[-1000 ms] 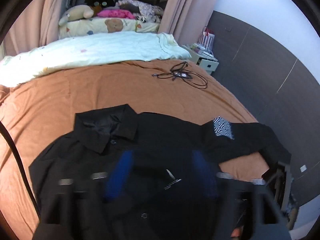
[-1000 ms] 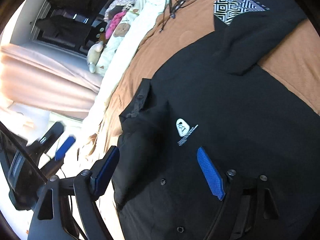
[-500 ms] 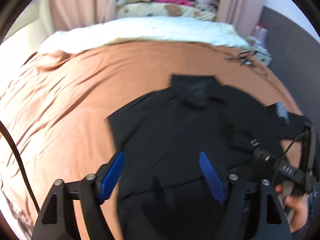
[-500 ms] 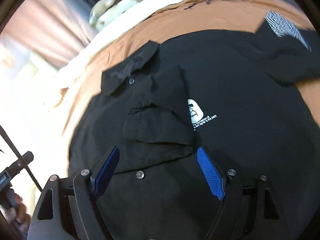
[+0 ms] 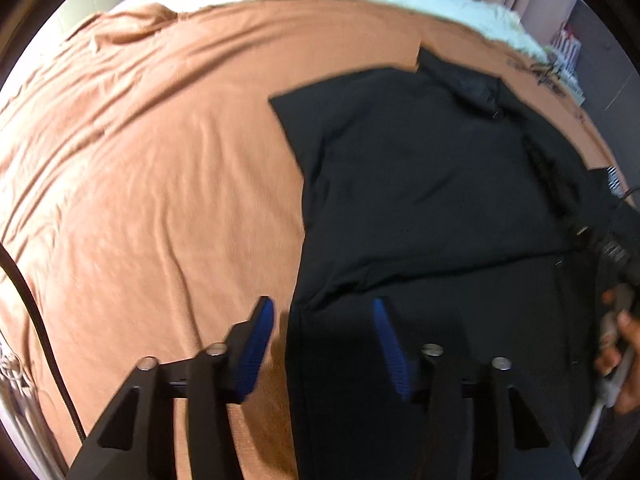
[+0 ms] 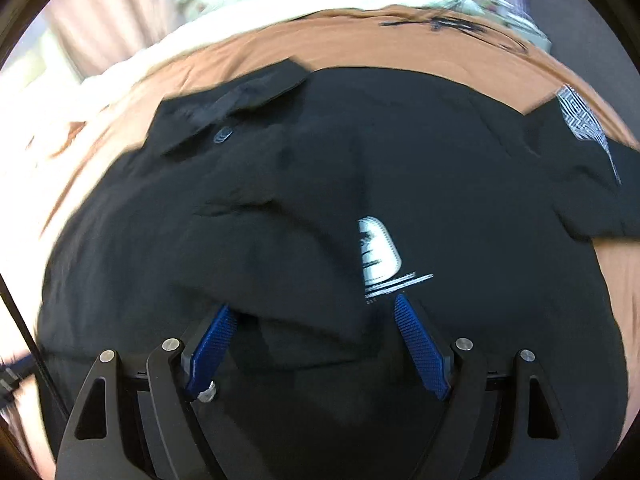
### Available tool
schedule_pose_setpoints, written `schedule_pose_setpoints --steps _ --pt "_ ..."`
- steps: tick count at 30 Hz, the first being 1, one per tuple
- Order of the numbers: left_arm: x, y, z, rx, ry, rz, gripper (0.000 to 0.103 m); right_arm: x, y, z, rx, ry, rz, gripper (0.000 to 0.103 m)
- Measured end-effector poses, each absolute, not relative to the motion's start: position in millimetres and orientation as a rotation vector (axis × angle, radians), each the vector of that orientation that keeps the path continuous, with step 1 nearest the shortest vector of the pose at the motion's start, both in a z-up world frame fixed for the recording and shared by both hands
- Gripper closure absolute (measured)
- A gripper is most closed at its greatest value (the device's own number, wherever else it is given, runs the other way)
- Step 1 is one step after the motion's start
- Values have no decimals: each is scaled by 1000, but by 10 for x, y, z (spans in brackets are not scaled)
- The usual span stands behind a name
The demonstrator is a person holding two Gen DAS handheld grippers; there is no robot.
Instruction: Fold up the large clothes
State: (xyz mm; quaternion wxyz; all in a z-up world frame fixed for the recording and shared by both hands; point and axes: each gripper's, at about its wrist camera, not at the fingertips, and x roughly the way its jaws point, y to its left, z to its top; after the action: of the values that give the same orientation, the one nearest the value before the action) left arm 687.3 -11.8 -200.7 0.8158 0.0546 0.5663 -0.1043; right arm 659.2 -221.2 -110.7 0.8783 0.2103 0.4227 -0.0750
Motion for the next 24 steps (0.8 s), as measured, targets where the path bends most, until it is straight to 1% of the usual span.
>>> schedule_pose_setpoints --steps 1,2,6,10,16,17,18,19,20,21,22,24 --pt "6888 -116 -2063 119 1218 -210 63 6559 -2320 -1132 491 866 -165 37" --pt "6905 -105 -2091 119 1223 -199 65 6531 -2408 -1163 543 852 -162 40" --pt "6934 0 -2163 72 1208 -155 67 6326 -2899 -1355 834 771 -152 60" --pt "6951 66 -2161 43 1210 -154 67 6099 -3224 -1567 1080 692 -141 61" --pt "6891 21 -2051 64 1185 -157 67 6010 -3312 -1715 1159 689 -75 61" --pt "6864 7 -2031 62 1179 -165 67 6041 -3356 -1731 1160 689 -69 63" --pt "6857 0 -2014 65 1171 -169 67 6049 -3359 -1762 1152 691 -68 69" --pt "6862 -3 -1999 67 1162 -170 67 6091 -3369 -1790 1145 694 -62 78" --pt "6869 2 -1990 66 1157 -170 67 6113 -3438 -1807 1144 694 -51 84" --pt "6872 7 -1987 64 1155 -167 67 6133 -3474 -1794 1136 695 -56 98" --pt "6885 18 -1994 65 1157 -159 67 6119 -3510 -1818 1127 698 -85 102" --pt "6922 11 -2037 63 1176 -145 67 6082 -3576 -1890 1172 688 -87 103"
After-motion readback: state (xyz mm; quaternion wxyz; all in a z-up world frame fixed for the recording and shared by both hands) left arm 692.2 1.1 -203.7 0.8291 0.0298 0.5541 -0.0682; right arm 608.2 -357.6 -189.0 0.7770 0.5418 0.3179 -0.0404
